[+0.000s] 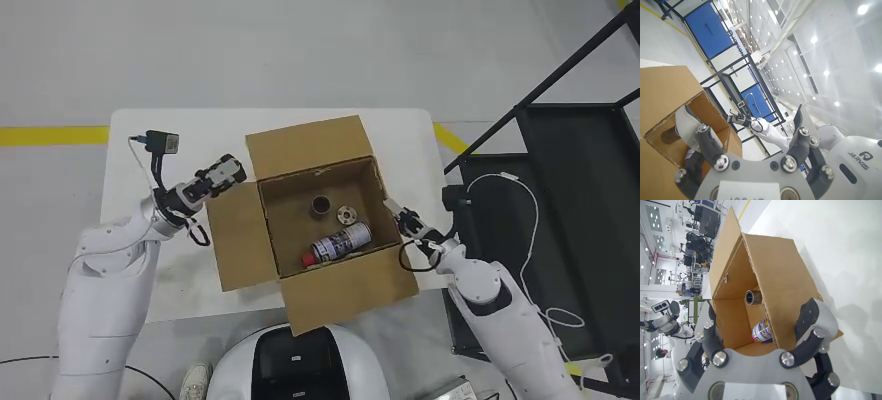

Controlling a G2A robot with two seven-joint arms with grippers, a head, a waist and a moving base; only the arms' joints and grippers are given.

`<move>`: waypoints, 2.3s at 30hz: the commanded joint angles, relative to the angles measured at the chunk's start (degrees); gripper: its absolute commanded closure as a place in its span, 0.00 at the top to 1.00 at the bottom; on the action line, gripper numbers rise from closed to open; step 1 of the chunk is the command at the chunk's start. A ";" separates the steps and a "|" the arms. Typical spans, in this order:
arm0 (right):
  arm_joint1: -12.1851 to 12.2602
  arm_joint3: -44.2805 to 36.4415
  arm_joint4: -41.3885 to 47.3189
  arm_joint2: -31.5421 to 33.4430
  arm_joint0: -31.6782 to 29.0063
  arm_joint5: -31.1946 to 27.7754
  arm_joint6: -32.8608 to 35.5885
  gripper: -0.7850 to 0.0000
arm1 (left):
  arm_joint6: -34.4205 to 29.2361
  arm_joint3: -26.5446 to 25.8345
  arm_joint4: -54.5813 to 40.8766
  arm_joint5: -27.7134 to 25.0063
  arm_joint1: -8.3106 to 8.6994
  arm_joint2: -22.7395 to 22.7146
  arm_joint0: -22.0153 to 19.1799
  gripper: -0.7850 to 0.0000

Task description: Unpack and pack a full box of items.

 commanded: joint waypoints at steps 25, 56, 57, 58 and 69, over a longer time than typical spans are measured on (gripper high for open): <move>-1.20 -6.92 -4.81 -3.75 1.69 -0.83 -0.39 1.00 | 4.16 1.24 -0.22 -1.29 1.88 -5.58 2.82 1.00; -2.74 -15.26 -37.60 -21.83 19.85 13.07 20.59 1.00 | 2.96 10.81 -3.04 -0.43 4.70 -14.06 1.75 1.00; -2.74 -15.26 -37.60 -21.83 19.85 13.07 20.59 1.00 | 2.41 11.85 -3.62 0.61 4.85 -14.43 0.84 1.00; -2.74 -15.26 -37.60 -21.83 19.85 13.07 20.59 1.00 | 2.17 12.60 -3.96 0.91 4.95 -14.59 0.06 1.00; -2.82 -15.05 -37.36 -21.76 19.77 13.12 19.87 1.00 | 2.00 12.80 -4.31 0.96 4.95 -14.50 -0.14 1.00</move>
